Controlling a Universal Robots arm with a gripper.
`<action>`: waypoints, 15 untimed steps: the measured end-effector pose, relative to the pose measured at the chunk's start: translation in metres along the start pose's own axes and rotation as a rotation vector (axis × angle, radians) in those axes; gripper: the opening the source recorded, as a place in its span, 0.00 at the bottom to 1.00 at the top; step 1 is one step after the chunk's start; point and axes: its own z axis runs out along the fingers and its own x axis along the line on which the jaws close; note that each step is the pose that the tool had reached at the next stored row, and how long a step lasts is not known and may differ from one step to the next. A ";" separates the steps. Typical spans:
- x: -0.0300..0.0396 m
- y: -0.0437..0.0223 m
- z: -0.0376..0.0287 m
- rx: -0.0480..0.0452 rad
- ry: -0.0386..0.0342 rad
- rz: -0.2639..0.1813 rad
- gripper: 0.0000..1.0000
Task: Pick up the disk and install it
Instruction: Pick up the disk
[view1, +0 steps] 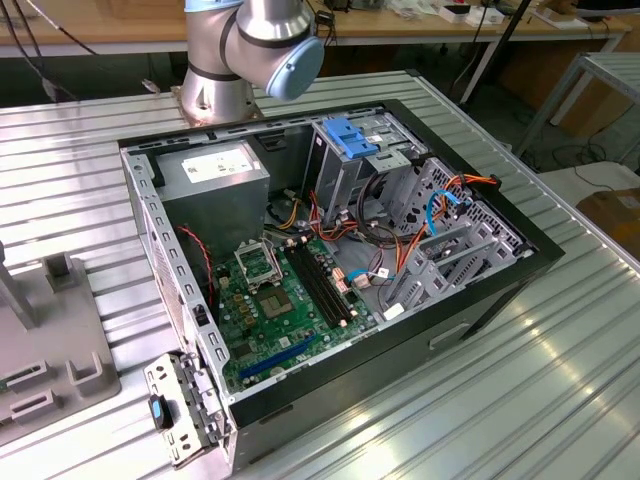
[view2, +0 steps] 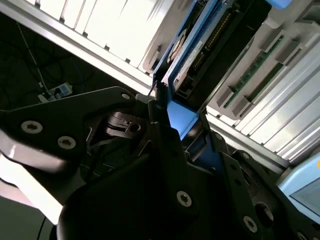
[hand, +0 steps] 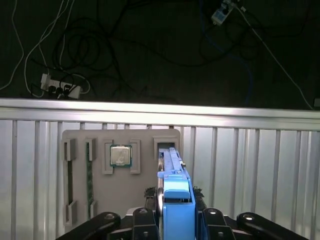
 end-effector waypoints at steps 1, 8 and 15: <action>-0.0001 -0.0001 -0.0048 -0.0002 0.0001 0.000 0.37; -0.0008 -0.0005 -0.0330 -0.0001 0.0000 0.000 0.37; -0.0009 -0.0006 -0.0365 0.0000 0.0000 0.000 0.37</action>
